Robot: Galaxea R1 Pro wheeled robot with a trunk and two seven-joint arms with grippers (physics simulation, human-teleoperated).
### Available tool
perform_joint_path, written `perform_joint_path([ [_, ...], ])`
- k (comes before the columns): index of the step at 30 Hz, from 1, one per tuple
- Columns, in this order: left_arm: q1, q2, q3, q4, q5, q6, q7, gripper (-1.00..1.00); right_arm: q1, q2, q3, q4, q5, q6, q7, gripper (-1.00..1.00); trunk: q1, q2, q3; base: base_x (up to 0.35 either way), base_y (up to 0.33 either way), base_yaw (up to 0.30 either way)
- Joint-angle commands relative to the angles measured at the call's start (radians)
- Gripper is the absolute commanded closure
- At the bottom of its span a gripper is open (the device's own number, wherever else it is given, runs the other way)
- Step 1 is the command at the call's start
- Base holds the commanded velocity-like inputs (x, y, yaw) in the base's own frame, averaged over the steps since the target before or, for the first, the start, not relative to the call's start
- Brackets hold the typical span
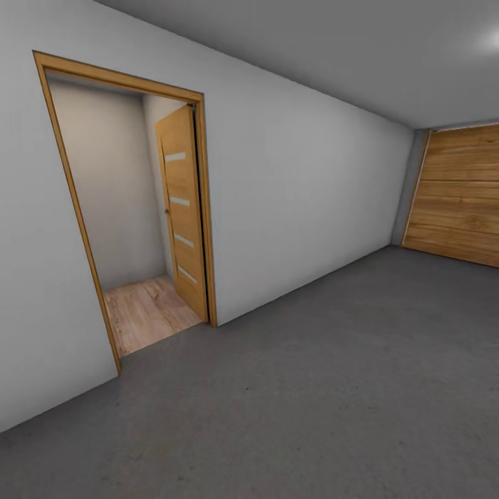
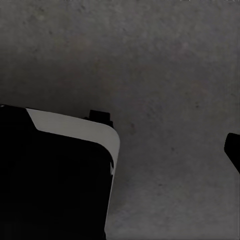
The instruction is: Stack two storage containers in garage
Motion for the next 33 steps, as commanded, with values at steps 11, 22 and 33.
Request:
perform_joint_path([
  [11,0.000,-0.014,-0.001,0.000,0.020,0.003,-0.003,-1.00,-0.001,-0.002,0.011,0.007,-0.008,-0.004,-0.003,-1.00,0.000,-0.001,-0.001,0.057,0.000,0.000],
  [22,0.000,-0.013,0.000,0.002,0.025,0.003,-0.002,-1.00,-0.001,-0.006,0.014,0.011,-0.001,-0.005,-0.002,-1.00,0.000,-0.001,-0.001,0.302,0.000,0.000],
  [33,0.000,-0.017,-0.001,0.007,0.027,0.002,-0.003,-1.00,-0.001,-0.012,0.017,0.011,0.020,-0.008,-0.003,-1.00,0.000,-0.001,-0.001,0.321,0.000,0.000],
])
